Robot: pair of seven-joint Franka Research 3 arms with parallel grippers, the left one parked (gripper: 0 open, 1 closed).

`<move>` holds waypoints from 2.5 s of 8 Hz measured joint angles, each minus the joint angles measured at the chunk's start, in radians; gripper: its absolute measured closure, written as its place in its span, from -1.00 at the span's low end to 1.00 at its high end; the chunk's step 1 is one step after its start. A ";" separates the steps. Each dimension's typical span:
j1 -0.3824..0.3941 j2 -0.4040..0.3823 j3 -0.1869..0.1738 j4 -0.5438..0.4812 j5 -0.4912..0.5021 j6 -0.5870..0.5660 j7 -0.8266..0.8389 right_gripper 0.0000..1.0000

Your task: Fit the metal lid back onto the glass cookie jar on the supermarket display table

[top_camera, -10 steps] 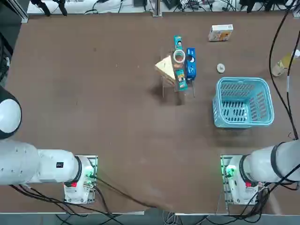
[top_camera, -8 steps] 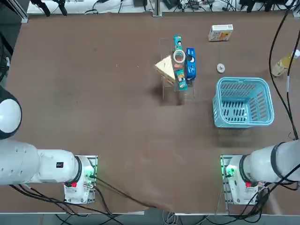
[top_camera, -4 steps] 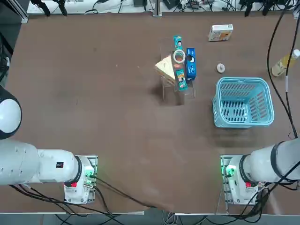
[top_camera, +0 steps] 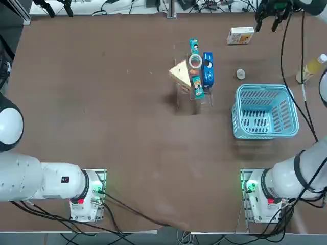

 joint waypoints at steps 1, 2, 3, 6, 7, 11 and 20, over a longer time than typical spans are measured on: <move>-0.016 0.058 -0.001 -0.008 0.000 0.063 -0.008 -1.00; -0.028 0.106 -0.001 -0.013 0.000 0.116 -0.014 -1.00; -0.034 0.140 -0.002 -0.031 0.001 0.178 -0.019 -1.00; -0.043 0.152 -0.001 -0.175 0.005 0.397 -0.019 -1.00; -0.043 0.149 0.002 -0.238 0.006 0.484 -0.019 -1.00; -0.040 0.096 0.009 -0.459 0.006 0.700 -0.016 -1.00; 0.009 0.075 0.017 -0.522 0.006 0.726 -0.007 -0.89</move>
